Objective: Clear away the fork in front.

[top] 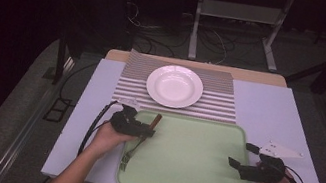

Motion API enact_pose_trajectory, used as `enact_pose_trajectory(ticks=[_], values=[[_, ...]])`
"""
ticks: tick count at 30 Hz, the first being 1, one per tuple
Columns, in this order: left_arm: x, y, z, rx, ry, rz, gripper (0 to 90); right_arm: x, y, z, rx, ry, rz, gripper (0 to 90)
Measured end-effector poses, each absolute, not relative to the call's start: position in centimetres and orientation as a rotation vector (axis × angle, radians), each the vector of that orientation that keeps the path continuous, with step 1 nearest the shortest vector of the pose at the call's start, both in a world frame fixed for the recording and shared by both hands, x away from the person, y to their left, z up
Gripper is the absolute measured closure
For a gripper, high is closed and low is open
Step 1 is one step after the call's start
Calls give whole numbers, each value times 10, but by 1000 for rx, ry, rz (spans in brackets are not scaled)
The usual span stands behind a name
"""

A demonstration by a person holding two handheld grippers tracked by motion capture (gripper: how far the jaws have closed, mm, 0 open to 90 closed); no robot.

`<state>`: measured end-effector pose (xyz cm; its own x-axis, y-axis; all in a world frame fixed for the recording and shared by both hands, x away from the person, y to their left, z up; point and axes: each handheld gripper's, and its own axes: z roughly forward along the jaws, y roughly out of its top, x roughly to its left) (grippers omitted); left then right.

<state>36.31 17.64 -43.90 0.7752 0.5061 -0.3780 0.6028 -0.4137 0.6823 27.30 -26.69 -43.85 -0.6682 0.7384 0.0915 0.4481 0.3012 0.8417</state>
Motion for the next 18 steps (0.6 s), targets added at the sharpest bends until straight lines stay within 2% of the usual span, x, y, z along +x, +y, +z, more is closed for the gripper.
enact_pose_trajectory(ticks=[11,18], values=[[364,180,-441,2078,858,-95,628,273,-265,-439,1068,2269,1305,143],[360,171,-430,2062,790,-53,793,273,-266,-439,1069,2268,1305,143]])
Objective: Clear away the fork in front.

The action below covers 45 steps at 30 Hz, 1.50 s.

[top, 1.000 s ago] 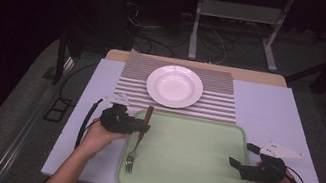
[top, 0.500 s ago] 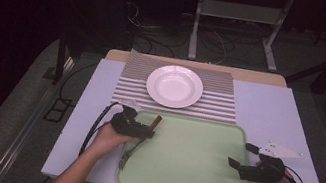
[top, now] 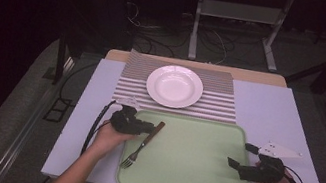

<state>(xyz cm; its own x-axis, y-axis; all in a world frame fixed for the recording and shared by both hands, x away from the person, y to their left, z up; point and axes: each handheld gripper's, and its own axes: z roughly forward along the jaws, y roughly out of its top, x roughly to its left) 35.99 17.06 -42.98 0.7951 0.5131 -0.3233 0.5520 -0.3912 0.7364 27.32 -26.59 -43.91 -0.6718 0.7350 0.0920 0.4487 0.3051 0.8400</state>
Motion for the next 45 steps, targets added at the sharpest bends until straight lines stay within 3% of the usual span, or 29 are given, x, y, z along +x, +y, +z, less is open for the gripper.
enact_pose_trajectory(ticks=[5,24,45], values=[[365,151,-433,2115,765,-53,891,274,-265,-439,1066,2272,1299,143],[369,157,-443,2216,800,18,892,271,-262,-439,1035,2285,1274,143],[368,190,-440,2161,875,46,890,270,-263,-439,1034,2285,1274,143]])
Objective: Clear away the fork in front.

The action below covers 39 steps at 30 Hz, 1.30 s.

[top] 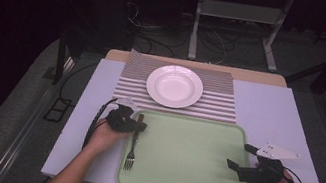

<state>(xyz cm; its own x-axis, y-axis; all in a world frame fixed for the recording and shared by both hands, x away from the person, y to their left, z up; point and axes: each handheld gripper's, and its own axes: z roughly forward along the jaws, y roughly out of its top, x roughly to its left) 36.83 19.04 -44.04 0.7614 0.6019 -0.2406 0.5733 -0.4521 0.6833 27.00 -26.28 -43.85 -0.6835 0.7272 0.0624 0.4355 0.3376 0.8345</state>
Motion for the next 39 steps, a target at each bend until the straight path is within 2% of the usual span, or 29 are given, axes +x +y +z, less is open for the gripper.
enact_pose_trajectory(ticks=[7,14,21,23,29,36,37,39], values=[[370,197,-438,2148,888,63,885,270,-264,-439,1033,2288,1271,143],[368,196,-437,2148,878,80,830,269,-264,-438,1030,2284,1272,143],[364,192,-431,2122,849,87,690,269,-264,-439,1033,2284,1271,143],[362,191,-430,2116,845,86,612,269,-264,-438,1035,2281,1271,143],[355,188,-424,2110,803,102,509,269,-265,-438,1034,2281,1270,143],[342,189,-413,2085,749,133,344,269,-266,-438,1036,2277,1273,143],[339,189,-411,2084,750,141,291,269,-267,-438,1040,2275,1275,143],[335,191,-408,2074,745,156,269,269,-267,-438,1042,2274,1274,143]])
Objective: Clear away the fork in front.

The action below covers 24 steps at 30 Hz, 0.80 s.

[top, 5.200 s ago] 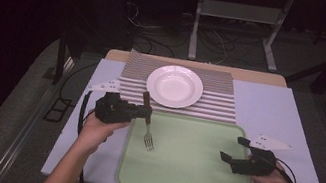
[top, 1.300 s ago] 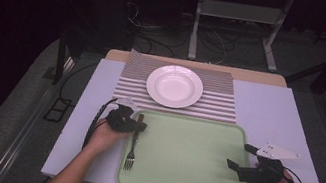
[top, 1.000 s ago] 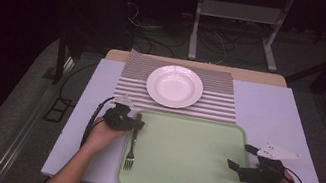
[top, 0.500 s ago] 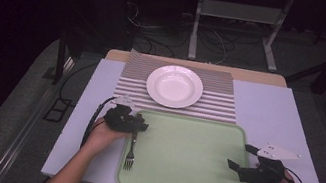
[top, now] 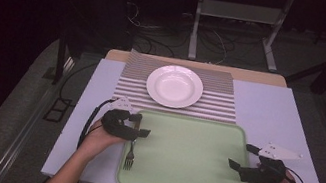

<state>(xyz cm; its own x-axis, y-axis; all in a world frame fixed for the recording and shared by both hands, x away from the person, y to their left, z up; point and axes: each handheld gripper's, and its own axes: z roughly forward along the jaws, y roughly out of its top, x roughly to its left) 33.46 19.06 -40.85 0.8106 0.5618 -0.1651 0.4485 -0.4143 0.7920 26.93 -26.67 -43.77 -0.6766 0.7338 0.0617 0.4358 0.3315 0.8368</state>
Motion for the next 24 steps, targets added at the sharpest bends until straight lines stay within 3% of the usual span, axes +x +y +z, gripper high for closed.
enact_pose_trajectory(ticks=[12,16,24], values=[[312,212,-409,2030,745,235,44,268,-267,-437,1035,2276,1279,143],[307,219,-409,2016,763,247,0,268,-267,-437,1035,2275,1280,143],[303,220,-412,2041,756,261,0,268,-267,-436,1035,2273,1281,143]])
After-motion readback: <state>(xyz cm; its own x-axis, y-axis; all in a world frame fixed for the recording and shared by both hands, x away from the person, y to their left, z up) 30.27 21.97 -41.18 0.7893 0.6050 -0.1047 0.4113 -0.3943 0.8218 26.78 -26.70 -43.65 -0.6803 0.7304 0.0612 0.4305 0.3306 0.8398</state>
